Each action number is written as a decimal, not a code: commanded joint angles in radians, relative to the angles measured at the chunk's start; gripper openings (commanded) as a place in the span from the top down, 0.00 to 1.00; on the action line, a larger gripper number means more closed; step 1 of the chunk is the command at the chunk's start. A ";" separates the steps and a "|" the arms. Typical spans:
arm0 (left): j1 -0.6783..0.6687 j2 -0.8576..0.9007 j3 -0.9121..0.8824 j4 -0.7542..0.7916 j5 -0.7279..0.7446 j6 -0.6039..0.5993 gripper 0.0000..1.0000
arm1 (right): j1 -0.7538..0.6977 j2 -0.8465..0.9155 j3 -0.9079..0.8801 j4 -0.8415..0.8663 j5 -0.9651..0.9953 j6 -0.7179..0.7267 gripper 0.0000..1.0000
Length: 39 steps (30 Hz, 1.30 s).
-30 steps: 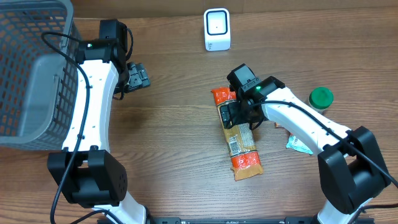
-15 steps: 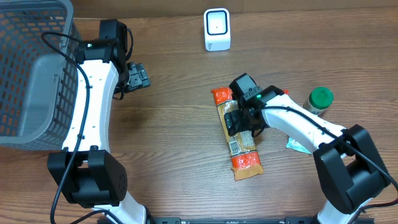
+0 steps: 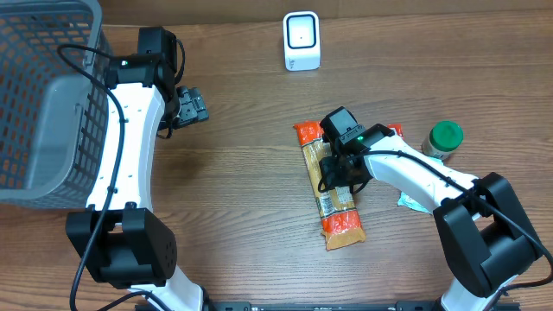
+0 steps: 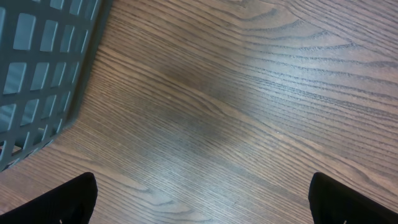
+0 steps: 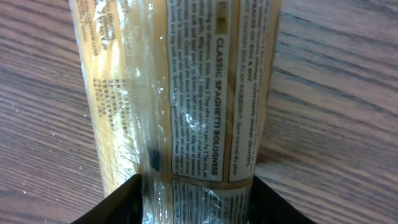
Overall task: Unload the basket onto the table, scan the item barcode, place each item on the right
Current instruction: 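Lift the spaghetti pack and rotate it upright with the right gripper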
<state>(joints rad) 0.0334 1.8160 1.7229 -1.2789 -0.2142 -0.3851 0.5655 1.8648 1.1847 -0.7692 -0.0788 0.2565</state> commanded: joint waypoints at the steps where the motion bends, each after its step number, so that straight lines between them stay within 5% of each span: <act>1: -0.001 -0.001 -0.003 0.001 -0.009 0.015 0.00 | 0.000 -0.021 -0.007 0.010 0.010 -0.003 0.53; 9: -0.001 -0.001 -0.003 0.001 -0.009 0.015 0.00 | 0.000 -0.021 -0.007 0.017 0.008 -0.003 0.70; 31: -0.001 -0.002 -0.003 0.001 -0.009 0.015 0.00 | 0.000 -0.021 -0.007 0.020 -0.064 0.000 0.76; 35: -0.001 -0.001 -0.003 0.001 -0.009 0.015 0.00 | 0.000 -0.021 -0.007 0.023 -0.092 -0.002 0.92; 39: -0.001 -0.002 -0.003 0.001 -0.009 0.015 0.00 | 0.008 -0.021 -0.007 0.028 -0.111 -0.093 0.94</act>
<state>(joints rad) 0.0334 1.8160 1.7229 -1.2789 -0.2142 -0.3851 0.5629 1.8484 1.1843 -0.7494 -0.1486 0.2394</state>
